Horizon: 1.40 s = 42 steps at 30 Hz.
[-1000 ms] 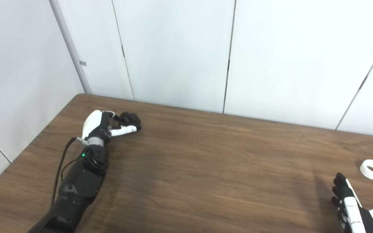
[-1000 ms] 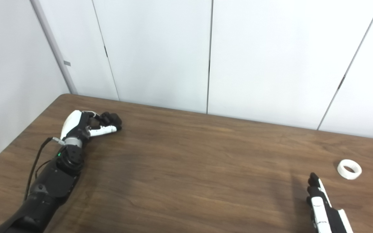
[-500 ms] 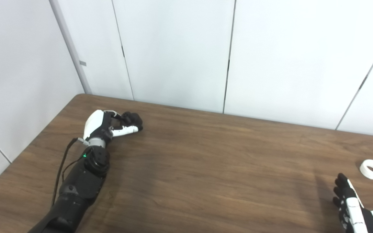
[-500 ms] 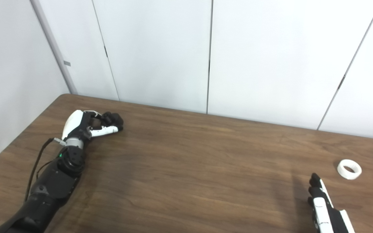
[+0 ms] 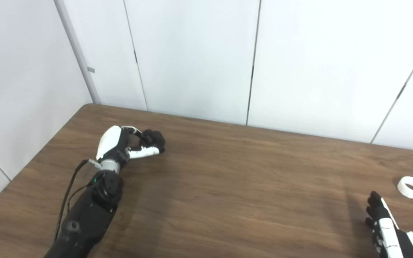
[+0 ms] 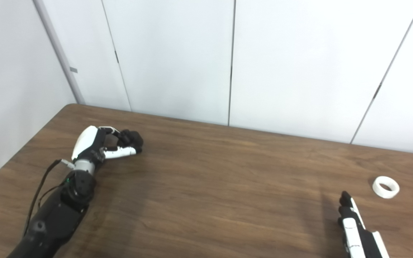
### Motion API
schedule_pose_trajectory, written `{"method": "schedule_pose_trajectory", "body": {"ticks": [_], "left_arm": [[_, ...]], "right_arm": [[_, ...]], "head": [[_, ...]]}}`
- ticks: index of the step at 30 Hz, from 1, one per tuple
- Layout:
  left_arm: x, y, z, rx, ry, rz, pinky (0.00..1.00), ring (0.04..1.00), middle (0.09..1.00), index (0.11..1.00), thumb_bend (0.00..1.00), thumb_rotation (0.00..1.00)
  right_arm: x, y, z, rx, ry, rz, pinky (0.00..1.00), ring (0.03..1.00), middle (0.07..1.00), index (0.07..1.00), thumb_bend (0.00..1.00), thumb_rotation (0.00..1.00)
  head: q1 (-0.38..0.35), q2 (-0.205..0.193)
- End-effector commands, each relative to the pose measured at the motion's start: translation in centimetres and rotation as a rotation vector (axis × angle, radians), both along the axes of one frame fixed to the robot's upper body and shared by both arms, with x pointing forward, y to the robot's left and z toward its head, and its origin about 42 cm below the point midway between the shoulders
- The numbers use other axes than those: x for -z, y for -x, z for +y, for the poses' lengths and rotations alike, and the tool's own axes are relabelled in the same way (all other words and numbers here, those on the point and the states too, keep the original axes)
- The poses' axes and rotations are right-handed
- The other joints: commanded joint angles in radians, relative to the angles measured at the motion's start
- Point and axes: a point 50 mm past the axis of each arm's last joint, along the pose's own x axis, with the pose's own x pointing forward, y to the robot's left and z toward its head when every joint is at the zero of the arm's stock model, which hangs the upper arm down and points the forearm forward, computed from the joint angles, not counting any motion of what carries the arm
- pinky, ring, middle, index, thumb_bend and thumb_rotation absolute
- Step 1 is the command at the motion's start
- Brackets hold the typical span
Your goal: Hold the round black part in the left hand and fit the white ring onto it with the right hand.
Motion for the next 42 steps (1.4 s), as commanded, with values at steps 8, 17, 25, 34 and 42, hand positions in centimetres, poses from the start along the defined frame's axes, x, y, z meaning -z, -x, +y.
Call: {"method": "schedule_pose_trajectory", "body": {"ticks": [8,17,25,34,42], "left_arm": [[-3.6,2.1,-3.7,0.136,-0.152,-0.113,1.00,0.877,0.760,0.485,0.52,0.06],[-2.5,5.0,-9.6,0.287,-0.202,-0.117,1.00,0.859,0.756,0.484,0.52,0.06],[-2.4,7.9,-13.7,0.400,-0.252,-0.117,1.00,0.856,0.751,0.483,0.53,0.06],[-0.8,11.3,-17.5,0.520,-0.289,-0.080,1.00,0.857,0.754,0.483,0.53,0.06],[1.1,13.3,-18.8,0.591,-0.273,-0.075,1.00,0.847,0.753,0.483,0.52,0.06]], "right_arm": [[-1.1,-0.6,0.4,-0.002,0.004,-0.080,1.00,1.000,1.000,1.000,0.47,1.00],[-0.9,-0.7,0.9,0.003,-0.007,-0.082,1.00,1.000,0.990,1.000,0.49,1.00],[-1.3,-0.9,1.4,0.005,-0.023,-0.101,1.00,1.000,0.986,1.000,0.52,1.00],[-2.3,-0.8,1.9,0.014,-0.018,-0.104,1.00,1.000,0.987,1.000,0.57,1.00],[-3.5,-0.7,2.0,0.026,-0.018,-0.118,1.00,1.000,0.990,1.000,0.60,1.00]], "head": [[-0.019,0.006],[-0.047,0.024],[-0.093,0.047],[-0.149,0.080],[-0.209,0.127]]}}
